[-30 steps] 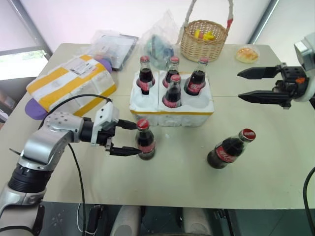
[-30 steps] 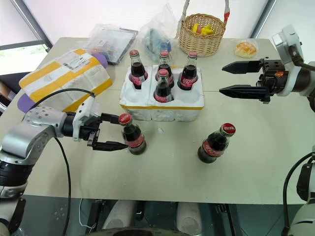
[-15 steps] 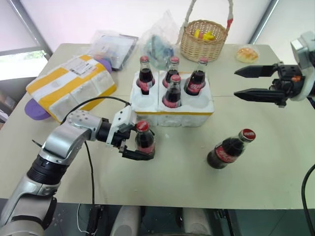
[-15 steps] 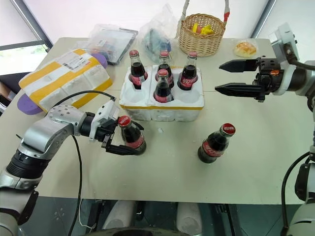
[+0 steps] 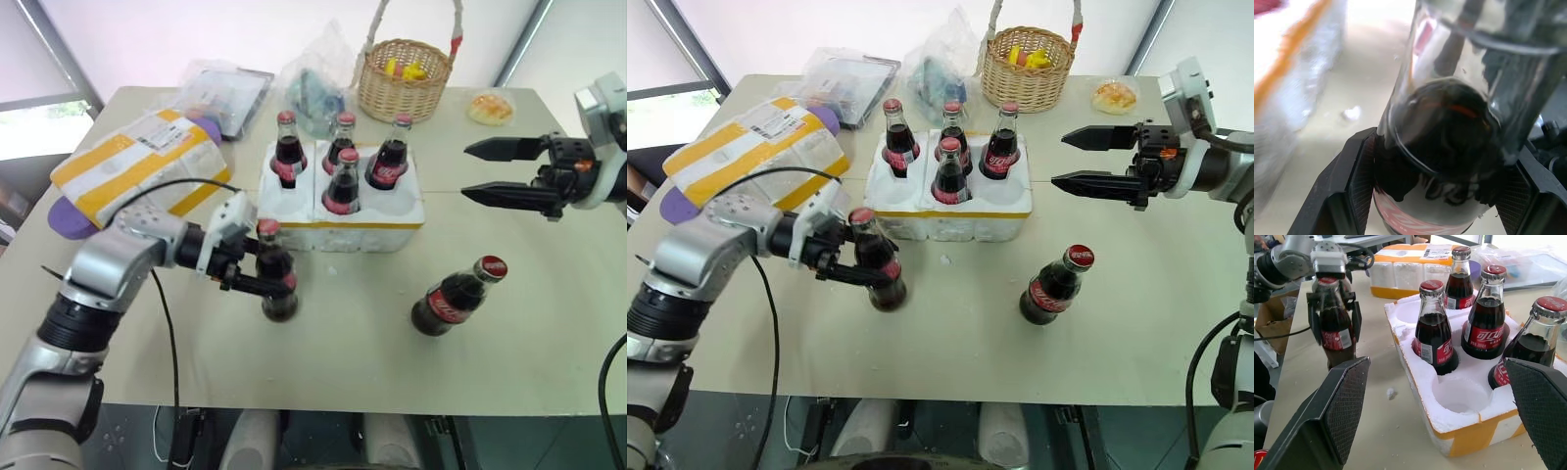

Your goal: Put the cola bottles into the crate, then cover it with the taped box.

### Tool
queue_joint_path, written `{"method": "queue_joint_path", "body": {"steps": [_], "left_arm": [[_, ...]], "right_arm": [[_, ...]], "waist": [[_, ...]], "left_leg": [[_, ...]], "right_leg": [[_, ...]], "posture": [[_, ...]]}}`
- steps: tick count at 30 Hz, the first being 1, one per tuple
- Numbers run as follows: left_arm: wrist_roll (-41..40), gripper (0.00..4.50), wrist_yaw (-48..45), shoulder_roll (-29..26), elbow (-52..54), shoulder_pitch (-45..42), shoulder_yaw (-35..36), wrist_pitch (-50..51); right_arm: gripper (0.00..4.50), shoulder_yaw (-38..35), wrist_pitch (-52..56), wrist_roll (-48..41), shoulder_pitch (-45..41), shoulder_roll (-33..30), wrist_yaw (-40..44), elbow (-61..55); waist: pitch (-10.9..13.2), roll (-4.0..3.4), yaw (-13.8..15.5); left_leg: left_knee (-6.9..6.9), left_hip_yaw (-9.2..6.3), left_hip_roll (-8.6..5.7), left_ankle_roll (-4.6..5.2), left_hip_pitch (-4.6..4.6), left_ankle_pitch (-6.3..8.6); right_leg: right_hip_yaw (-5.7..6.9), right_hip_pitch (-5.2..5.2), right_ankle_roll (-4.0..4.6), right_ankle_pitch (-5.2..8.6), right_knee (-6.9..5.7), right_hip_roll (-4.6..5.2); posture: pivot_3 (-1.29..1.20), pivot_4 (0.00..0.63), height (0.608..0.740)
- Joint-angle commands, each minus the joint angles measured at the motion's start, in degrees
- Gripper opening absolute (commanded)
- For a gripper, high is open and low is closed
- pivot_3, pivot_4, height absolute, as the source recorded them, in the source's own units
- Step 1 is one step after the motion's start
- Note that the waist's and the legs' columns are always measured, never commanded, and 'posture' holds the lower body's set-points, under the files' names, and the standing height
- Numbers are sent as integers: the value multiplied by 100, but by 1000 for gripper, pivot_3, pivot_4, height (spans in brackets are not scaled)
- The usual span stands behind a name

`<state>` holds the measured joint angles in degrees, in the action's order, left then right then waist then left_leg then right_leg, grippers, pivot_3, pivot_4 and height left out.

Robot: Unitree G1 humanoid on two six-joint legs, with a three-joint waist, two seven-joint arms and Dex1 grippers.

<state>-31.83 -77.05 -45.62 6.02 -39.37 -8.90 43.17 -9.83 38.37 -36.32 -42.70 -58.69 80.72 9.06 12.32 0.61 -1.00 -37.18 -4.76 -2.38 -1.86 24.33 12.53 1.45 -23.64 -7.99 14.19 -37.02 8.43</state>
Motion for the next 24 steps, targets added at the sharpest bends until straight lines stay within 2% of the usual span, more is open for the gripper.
{"method": "queue_joint_path", "body": {"steps": [1, 8, 10, 12, 17, 24], "left_arm": [[-502, 2794, 7, -158, -183, -895, 735, 372], [-286, 2794, -289, -264, -1584, -2439, 736, 378], [-108, 2794, -370, -205, -2122, -2834, 658, 207], [316, 2794, -440, -59, -2816, -3141, 474, -385], [807, 2794, -560, 431, -3773, -3370, 296, -1107], [1285, 2794, -524, 1062, -4390, -3172, 185, -1838]], "right_arm": [[4500, -134, -172, -28, -181, -52, 118, 63], [4500, 22, -400, 158, -445, -22, 343, 541], [4500, 31, -419, 182, -458, 7, 349, 567], [4500, -9, -389, 141, -363, 27, 308, 455], [4500, -118, -303, 52, -197, 36, 191, 236], [4500, -253, -252, -12, -11, 23, 86, 98]], "waist": [[1, 1, 23], [1, 1, -8], [1, 2, -23], [1, 1, -21], [1, 2, -2], [5, 9, 6]], "left_leg": [[-2, -1, -2, 0, 2, 0], [5, 0, -8, 0, 3, 0], [6, -1, -7, 0, 3, 0], [6, 0, -7, 0, 4, 0], [3, 1, -8, -1, 4, -1], [4, 1, -11, 0, 18, -1]], "right_leg": [[0, 1, 0, 0, 1, 1], [3, -1, -3, 1, 1, 4], [4, -4, -3, 1, -2, 3], [4, -6, -3, 1, -4, 3], [4, -4, -4, 0, -5, 4], [4, -15, -4, 0, -4, 7]], "posture": [[0, 150, 737], [0, 150, 737], [0, 150, 737], [0, 150, 737], [0, 150, 737], [0, 150, 737]]}}
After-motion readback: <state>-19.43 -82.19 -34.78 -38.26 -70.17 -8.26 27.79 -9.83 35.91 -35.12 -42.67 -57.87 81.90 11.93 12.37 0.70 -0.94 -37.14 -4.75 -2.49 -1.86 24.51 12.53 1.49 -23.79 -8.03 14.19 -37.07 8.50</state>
